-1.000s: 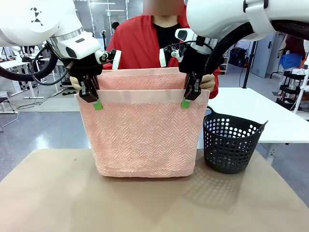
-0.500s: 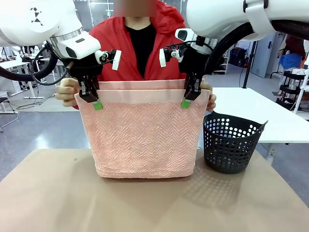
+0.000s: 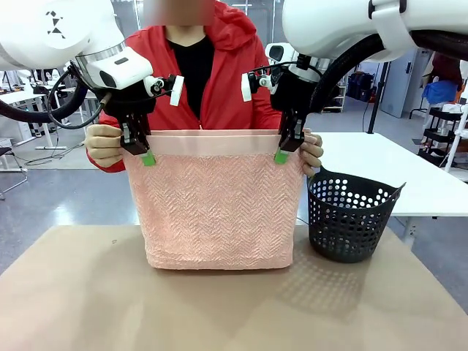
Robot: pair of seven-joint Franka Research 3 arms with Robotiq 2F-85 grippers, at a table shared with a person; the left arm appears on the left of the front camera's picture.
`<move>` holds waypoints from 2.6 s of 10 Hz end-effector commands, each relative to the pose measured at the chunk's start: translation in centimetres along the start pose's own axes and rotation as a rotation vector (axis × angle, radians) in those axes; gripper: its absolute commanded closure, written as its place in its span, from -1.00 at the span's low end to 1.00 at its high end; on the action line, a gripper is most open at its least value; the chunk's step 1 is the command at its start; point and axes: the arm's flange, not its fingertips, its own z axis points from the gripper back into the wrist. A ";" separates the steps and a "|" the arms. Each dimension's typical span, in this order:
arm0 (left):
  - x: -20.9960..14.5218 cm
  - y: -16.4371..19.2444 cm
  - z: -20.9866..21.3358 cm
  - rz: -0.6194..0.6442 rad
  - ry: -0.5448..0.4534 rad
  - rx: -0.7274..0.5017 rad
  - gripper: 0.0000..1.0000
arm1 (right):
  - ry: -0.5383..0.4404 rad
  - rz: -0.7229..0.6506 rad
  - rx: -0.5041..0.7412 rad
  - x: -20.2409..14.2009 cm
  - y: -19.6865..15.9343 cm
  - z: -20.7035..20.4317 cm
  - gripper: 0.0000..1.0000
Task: Fold the towel.
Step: Release the end of the 100 cm Hotel Towel you were holding and grab the top end of the folded side.
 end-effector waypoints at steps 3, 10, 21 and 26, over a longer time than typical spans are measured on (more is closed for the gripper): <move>0.0 0.3 0.2 0.001 0.002 -0.005 1.00 | -0.002 0.006 -0.001 -0.3 -0.2 0.1 1.00; 0.6 0.6 1.6 -0.033 0.024 0.039 -0.46 | -0.007 -0.018 -0.012 -0.3 -0.1 1.1 -0.20; 2.1 -2.4 9.4 -0.053 -0.035 0.350 -1.00 | 0.017 0.108 -0.307 -0.2 2.4 9.3 -1.00; 3.5 1.5 5.9 -0.125 0.000 0.246 -1.00 | -0.002 0.081 -0.181 0.2 -1.8 6.5 -1.00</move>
